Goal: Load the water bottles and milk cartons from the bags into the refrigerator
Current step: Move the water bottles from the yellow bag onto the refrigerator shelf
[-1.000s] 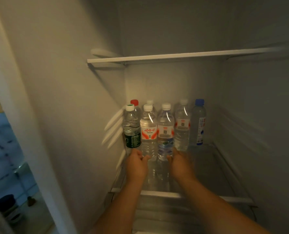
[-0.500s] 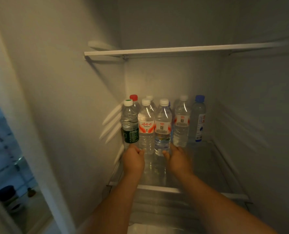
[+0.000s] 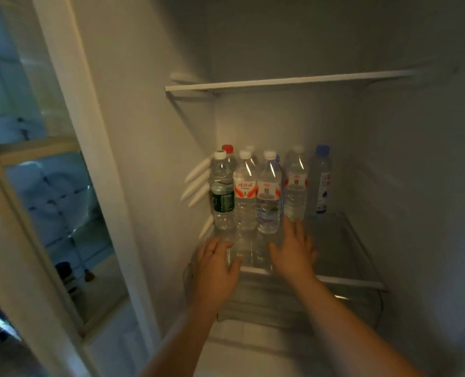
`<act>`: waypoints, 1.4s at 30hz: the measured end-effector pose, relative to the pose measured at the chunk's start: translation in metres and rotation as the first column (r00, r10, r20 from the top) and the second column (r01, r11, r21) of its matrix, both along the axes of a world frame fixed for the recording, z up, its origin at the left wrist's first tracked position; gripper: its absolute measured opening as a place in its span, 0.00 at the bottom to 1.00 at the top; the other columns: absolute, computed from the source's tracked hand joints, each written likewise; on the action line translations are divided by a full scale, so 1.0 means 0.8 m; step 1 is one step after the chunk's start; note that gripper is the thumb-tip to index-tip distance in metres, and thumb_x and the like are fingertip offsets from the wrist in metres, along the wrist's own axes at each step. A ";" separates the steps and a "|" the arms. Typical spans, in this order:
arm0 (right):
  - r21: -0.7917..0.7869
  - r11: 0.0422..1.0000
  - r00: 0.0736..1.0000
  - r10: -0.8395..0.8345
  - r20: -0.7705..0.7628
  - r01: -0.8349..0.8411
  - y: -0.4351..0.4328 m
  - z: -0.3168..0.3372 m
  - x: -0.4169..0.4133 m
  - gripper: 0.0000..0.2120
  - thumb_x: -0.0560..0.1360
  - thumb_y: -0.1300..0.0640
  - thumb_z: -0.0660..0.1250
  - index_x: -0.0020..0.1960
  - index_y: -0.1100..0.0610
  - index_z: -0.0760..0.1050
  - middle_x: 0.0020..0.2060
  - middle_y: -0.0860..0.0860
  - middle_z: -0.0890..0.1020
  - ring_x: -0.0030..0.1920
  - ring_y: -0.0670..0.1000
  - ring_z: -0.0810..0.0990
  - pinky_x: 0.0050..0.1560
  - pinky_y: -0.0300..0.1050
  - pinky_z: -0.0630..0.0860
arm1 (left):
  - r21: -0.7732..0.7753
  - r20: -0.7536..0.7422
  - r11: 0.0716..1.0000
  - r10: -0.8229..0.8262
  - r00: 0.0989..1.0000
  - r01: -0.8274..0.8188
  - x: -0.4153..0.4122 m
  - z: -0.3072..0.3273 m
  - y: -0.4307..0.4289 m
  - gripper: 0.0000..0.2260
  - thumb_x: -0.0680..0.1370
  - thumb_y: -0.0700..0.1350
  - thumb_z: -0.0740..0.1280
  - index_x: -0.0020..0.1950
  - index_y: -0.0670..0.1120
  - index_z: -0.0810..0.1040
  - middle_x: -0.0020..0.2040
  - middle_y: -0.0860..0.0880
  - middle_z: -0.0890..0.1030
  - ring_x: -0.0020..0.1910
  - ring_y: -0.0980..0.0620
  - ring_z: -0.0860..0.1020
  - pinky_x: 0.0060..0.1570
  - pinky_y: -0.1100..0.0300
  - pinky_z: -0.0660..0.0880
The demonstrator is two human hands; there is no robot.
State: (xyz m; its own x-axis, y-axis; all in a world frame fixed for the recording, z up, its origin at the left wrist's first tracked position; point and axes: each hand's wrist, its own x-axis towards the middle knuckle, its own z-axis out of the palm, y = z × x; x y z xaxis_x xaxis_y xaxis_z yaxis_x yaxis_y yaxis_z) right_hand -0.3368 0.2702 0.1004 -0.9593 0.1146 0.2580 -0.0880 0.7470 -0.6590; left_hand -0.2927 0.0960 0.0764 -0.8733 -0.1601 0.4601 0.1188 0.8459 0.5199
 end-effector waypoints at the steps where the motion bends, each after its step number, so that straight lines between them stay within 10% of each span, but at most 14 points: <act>1: 0.052 0.998 0.999 0.022 -0.029 -0.021 -0.001 0.000 0.010 0.37 0.77 0.49 0.65 0.79 0.45 0.49 0.79 0.51 0.51 0.78 0.60 0.51 0.73 0.64 0.51 | -0.058 0.008 0.998 0.011 1.000 -0.011 0.013 -0.003 -0.002 0.19 0.77 0.58 0.63 0.67 0.55 0.74 0.70 0.53 0.72 0.72 0.48 0.66 0.67 0.48 0.67; 8: 0.298 0.953 0.991 0.080 -0.105 -0.046 -0.011 -0.018 0.092 0.35 0.78 0.46 0.62 0.79 0.45 0.47 0.79 0.51 0.49 0.78 0.59 0.46 0.74 0.64 0.45 | -0.164 0.152 0.981 -0.075 0.986 0.100 0.121 -0.025 -0.002 0.30 0.81 0.61 0.56 0.80 0.59 0.46 0.79 0.55 0.38 0.78 0.51 0.36 0.75 0.56 0.45; 15: 0.376 0.916 0.989 0.144 0.018 -0.140 -0.015 -0.052 0.204 0.33 0.80 0.42 0.56 0.79 0.44 0.44 0.80 0.50 0.43 0.78 0.58 0.39 0.75 0.64 0.40 | -0.268 0.208 0.963 0.067 0.976 -0.009 0.242 -0.051 -0.001 0.33 0.79 0.67 0.50 0.77 0.62 0.36 0.78 0.53 0.31 0.78 0.48 0.34 0.77 0.48 0.42; 21: 0.353 0.916 0.979 0.203 0.006 -0.192 -0.013 -0.088 0.320 0.31 0.80 0.43 0.55 0.79 0.44 0.47 0.80 0.49 0.46 0.78 0.57 0.43 0.75 0.62 0.41 | -0.336 0.236 0.942 0.105 0.966 -0.020 0.355 -0.071 -0.017 0.35 0.72 0.73 0.36 0.77 0.62 0.34 0.78 0.55 0.31 0.76 0.50 0.32 0.75 0.47 0.39; 42: 0.362 0.890 0.959 0.234 0.157 -0.276 0.088 -0.193 0.737 0.30 0.76 0.39 0.50 0.76 0.47 0.62 0.76 0.47 0.63 0.75 0.55 0.58 0.70 0.56 0.57 | -0.045 0.394 0.989 -0.109 0.913 0.138 0.726 -0.181 0.034 0.36 0.73 0.75 0.43 0.79 0.61 0.51 0.80 0.56 0.52 0.79 0.50 0.47 0.75 0.44 0.50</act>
State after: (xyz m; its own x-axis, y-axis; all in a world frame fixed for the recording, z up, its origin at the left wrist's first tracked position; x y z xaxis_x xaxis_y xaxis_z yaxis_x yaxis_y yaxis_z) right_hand 0.2530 0.3407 -0.0542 -0.9664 -0.2231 0.1274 -0.2542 0.9019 -0.3493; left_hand 0.2883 0.1231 -0.0688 -0.9962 -0.0192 0.0853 0.0248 0.8735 0.4861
